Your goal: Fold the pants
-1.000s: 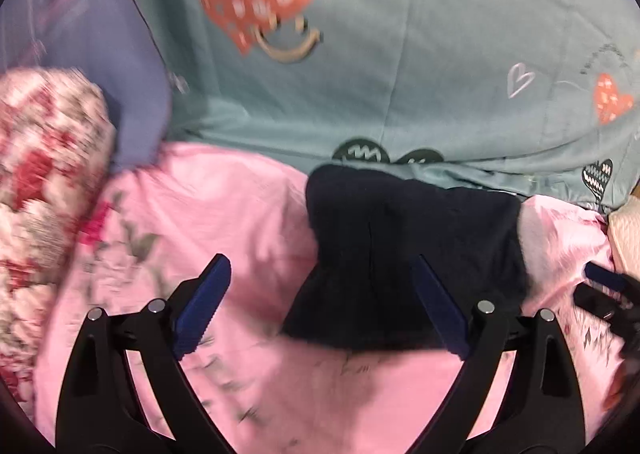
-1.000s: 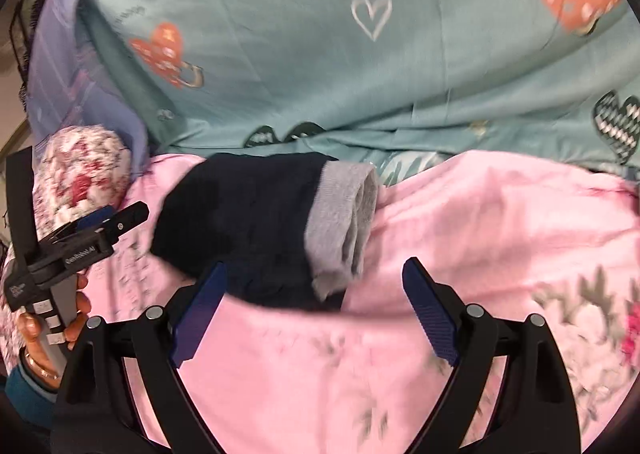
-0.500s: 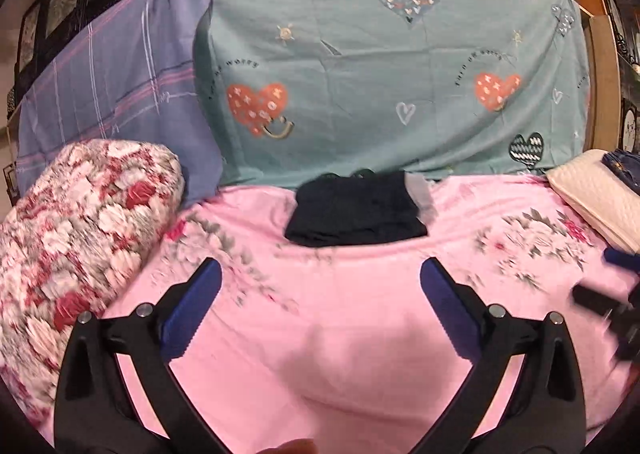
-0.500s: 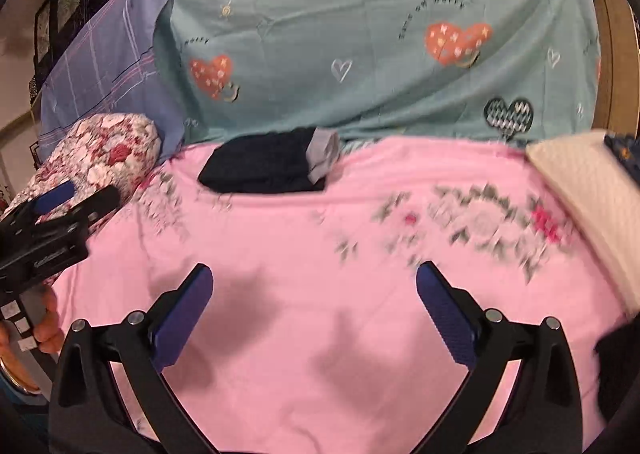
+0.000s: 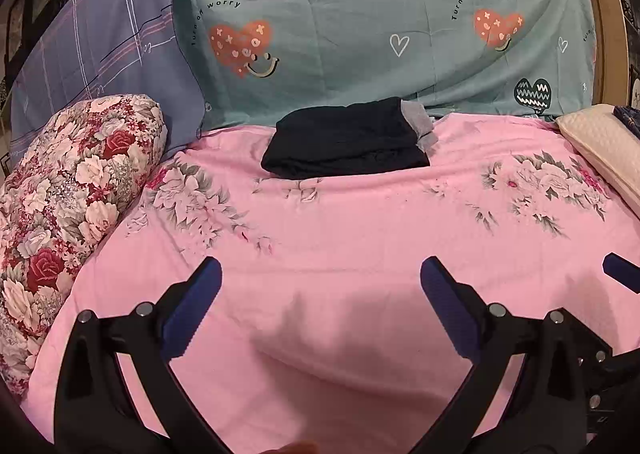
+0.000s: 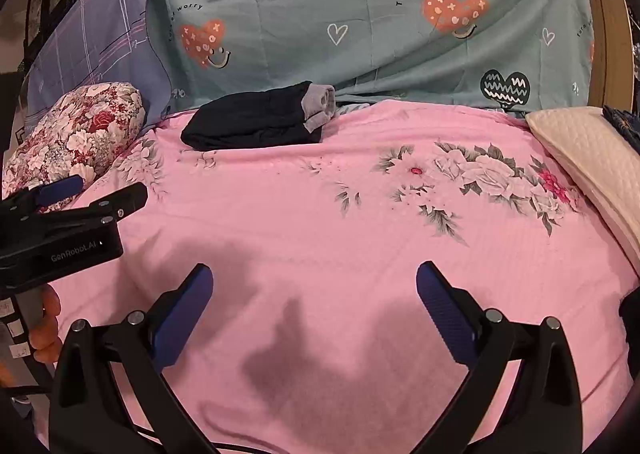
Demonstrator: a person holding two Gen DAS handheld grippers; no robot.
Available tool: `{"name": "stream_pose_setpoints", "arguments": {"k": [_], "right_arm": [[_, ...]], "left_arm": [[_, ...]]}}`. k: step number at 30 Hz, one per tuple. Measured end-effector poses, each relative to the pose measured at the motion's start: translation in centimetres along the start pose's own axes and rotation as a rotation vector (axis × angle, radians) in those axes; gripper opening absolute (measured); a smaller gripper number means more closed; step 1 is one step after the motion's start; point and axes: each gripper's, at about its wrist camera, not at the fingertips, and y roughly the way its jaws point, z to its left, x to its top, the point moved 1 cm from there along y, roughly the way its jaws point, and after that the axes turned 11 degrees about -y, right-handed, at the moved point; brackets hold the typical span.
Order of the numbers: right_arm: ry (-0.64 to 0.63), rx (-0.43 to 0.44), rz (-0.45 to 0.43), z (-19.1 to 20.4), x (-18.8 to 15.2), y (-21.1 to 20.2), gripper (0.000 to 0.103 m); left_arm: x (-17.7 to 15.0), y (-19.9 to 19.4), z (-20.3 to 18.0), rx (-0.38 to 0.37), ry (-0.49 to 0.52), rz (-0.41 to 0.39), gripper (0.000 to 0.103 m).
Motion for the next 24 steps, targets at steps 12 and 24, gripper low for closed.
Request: {"name": "stream_pose_setpoints", "arguments": {"k": [12, 24], "right_arm": [[0.019, 0.017, 0.023, -0.14, -0.21, 0.32, 0.102], [0.021, 0.024, 0.044, -0.28, -0.33, 0.76, 0.102]], "left_arm": [[-0.38, 0.12, -0.59, 0.011, 0.033, -0.001, 0.101], [-0.40, -0.26, 0.05, -0.101, -0.024, 0.025, 0.101]]}}
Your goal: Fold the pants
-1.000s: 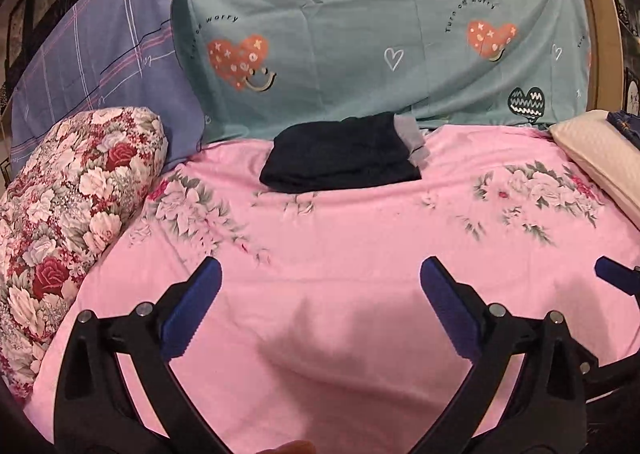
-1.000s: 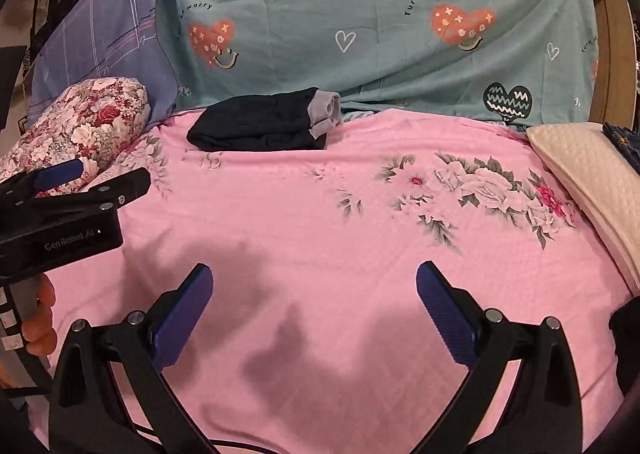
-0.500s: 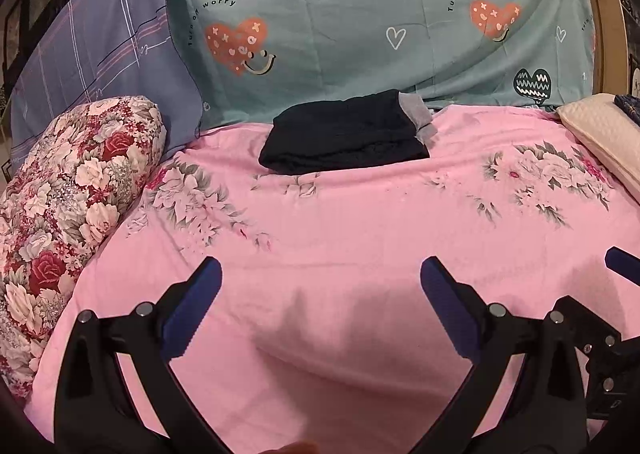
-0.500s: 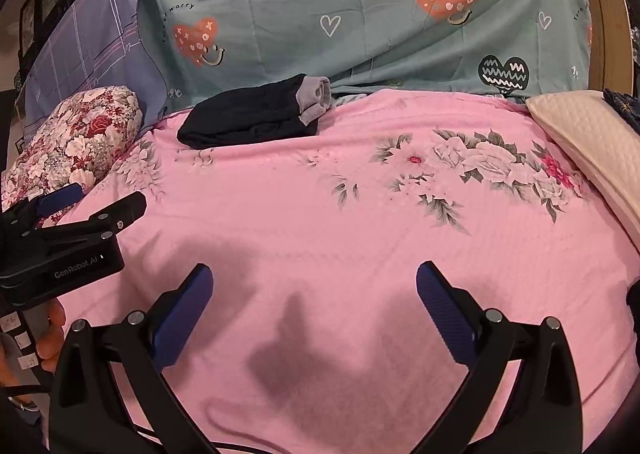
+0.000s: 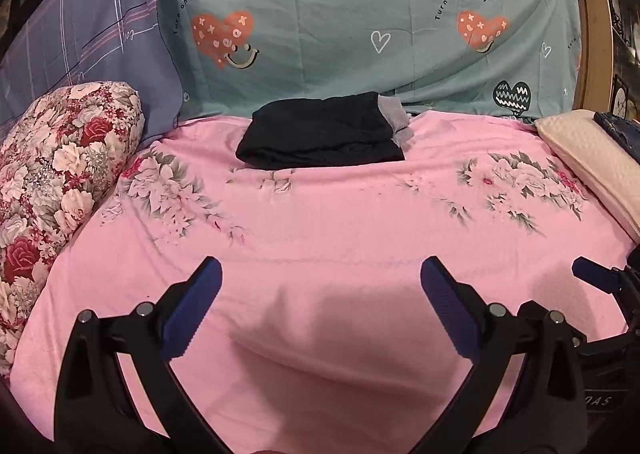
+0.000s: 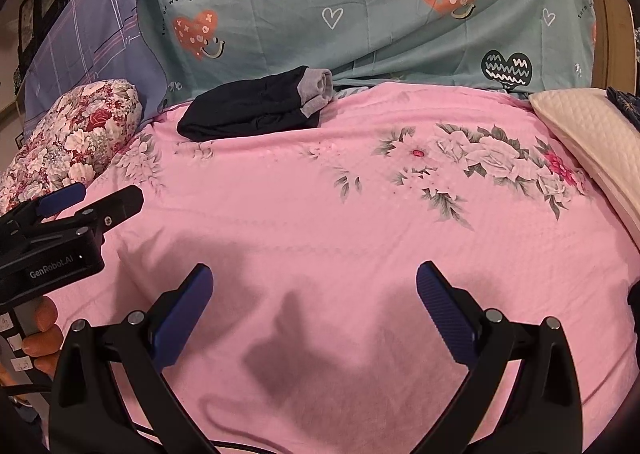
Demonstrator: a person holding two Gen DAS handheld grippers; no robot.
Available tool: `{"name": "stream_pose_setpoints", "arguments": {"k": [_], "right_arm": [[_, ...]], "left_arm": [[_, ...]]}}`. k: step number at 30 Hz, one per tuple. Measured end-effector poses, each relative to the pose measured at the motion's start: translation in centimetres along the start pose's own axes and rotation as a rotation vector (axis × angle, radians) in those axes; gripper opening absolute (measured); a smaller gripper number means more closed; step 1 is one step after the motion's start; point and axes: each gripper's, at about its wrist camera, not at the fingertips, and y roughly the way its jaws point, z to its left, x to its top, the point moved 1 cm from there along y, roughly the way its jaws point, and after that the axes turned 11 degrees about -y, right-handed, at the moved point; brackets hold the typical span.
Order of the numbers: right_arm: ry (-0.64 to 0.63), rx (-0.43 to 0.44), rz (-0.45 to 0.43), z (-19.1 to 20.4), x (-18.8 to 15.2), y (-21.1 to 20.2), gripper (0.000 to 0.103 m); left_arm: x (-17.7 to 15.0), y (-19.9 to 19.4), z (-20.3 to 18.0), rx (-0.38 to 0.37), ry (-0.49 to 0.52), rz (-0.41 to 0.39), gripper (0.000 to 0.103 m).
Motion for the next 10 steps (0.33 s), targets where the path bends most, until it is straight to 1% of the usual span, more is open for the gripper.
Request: {"name": "stream_pose_setpoints", "arguments": {"k": [2, 4, 6, 10], "right_arm": [[-0.003, 0.001, 0.000, 0.0, 0.0, 0.0, 0.102], [-0.004, -0.001, -0.001, 0.0, 0.0, 0.0, 0.102], [-0.007, -0.004, -0.004, 0.1, 0.1, -0.1, 0.102], [-0.014, -0.007, -0.008, 0.3, 0.1, -0.2, 0.102]], "left_arm": [[0.1, 0.5, 0.1, 0.016, -0.011, 0.022, 0.101], [0.1, 1.4, 0.3, 0.055, -0.023, 0.057, 0.101], [0.0, 1.8, 0.6, 0.094, -0.030, 0.059, 0.101], [0.1, 1.5, 0.8, 0.114, -0.034, 0.038, 0.101]]}}
